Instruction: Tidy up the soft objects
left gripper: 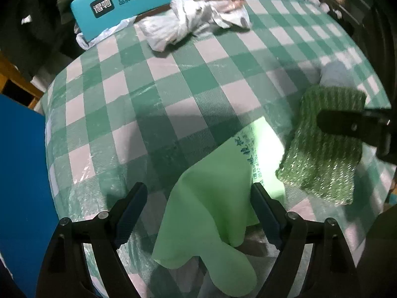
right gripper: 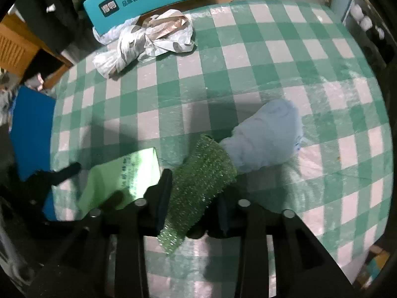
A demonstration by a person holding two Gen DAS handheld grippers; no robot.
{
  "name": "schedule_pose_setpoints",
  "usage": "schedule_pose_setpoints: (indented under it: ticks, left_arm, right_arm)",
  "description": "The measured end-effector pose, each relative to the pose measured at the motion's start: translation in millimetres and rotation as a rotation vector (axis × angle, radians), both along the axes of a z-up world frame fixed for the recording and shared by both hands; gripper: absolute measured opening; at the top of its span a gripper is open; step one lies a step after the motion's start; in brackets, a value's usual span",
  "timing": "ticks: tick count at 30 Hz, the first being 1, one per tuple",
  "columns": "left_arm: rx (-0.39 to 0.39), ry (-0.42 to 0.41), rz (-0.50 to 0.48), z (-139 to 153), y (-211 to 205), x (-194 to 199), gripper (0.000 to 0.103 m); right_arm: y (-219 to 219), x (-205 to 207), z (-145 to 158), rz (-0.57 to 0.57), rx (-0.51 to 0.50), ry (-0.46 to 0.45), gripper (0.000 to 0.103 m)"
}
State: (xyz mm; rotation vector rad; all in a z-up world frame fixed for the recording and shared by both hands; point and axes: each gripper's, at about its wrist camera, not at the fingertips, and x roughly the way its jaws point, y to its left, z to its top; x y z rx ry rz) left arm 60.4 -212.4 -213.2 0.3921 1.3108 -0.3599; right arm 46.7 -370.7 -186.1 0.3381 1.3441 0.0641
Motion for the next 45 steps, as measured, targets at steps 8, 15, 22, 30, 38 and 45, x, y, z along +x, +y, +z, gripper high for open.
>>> schedule_pose_setpoints:
  ticks: [8, 15, 22, 30, 38, 45]
  left_arm:
    - [-0.035, -0.020, -0.007, 2, 4, -5, 0.066]
    - [-0.051, -0.032, -0.037, 7, -1, -10, 0.013]
    - [-0.073, -0.055, 0.028, 17, 16, 1, 0.007]
    - [-0.115, -0.117, 0.083, 49, 34, 5, 0.007]
    - [-0.149, -0.167, 0.126, 78, 54, 1, 0.007]
    - [-0.166, -0.201, 0.158, 96, 68, 0, 0.007]
  right_arm:
    - [13, 8, -9, 0.029, -0.007, 0.015, 0.034]
    - [23, 11, -11, 0.074, -0.036, 0.000, 0.010]
    - [29, 12, 5, 0.097, -0.058, -0.062, 0.007]
    - [41, 10, 29, 0.124, -0.089, -0.119, 0.007]
    - [53, 6, 57, 0.153, -0.109, -0.184, 0.007]
    - [70, 3, 79, 0.189, -0.128, -0.237, 0.007]
